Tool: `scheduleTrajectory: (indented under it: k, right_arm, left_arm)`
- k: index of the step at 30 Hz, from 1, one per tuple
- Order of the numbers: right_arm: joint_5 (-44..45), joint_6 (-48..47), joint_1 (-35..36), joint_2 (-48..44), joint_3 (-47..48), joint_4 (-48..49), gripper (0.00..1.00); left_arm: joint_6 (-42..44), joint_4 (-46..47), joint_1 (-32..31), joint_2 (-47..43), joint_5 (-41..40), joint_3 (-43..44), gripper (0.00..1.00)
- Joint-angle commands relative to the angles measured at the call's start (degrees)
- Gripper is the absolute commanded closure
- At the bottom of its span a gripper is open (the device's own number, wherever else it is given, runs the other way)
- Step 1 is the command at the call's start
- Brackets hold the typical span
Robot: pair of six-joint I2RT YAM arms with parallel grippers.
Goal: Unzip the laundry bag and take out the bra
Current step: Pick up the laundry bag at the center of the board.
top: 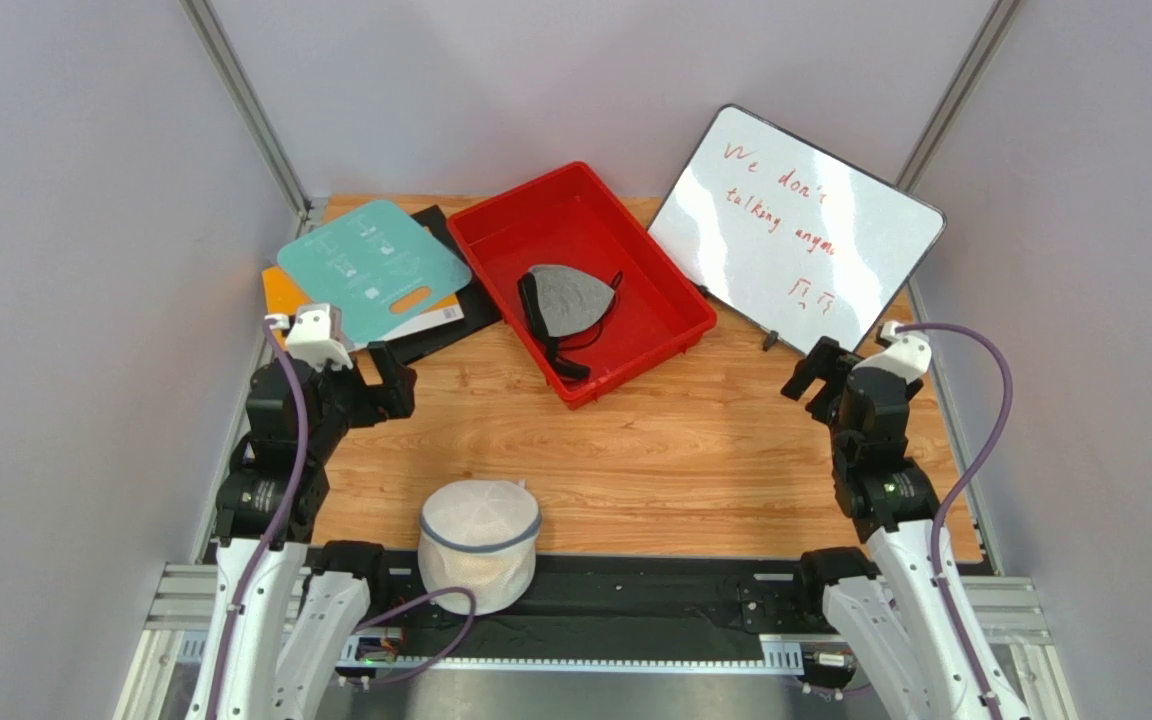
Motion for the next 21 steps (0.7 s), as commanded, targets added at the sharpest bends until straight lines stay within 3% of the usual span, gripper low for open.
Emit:
scheduleTrajectory:
  k: [1, 3, 6, 8, 11, 15, 21]
  right_arm:
    - [0.31, -0.49, -0.04, -0.70, 1.76, 0.25, 0.08]
    - [-2.05, -1.02, 0.04, -0.18, 1.85, 0.86, 0.09]
    - [-12.58, -2.60, 0.57, 2.36, 2.11, 4.54, 0.14]
    - [-15.60, -2.95, 5.73, 5.25, 3.85, 4.56, 0.16]
    - [-13.23, -3.13, 19.70, 8.60, 5.53, 3.85, 0.16]
    - [-17.70, 3.27, 37.61, 11.59, 4.84, 8.93, 0.16]
    - [-18.49, 13.11, 55.65, 18.62, 4.39, 18.15, 0.16]
  left_arm:
    - [-0.10, -0.35, 0.45, -0.06, -2.95, 2.53, 0.00]
    - [-0.01, -0.44, 0.45, -0.50, -2.52, 2.36, 0.00]
    - [-0.01, -0.27, 0.45, -1.03, -2.60, 1.66, 0.00]
    - [-0.01, -0.53, 0.37, -1.03, -2.69, 1.65, 0.00]
    - [0.34, -0.70, 0.45, -0.77, -2.08, 1.65, 0.00]
    - [0.61, -0.79, 0.45, -1.03, -1.55, 1.57, 0.00]
    - [0.61, -0.71, 0.45, -1.12, -1.46, 1.48, 0.00]
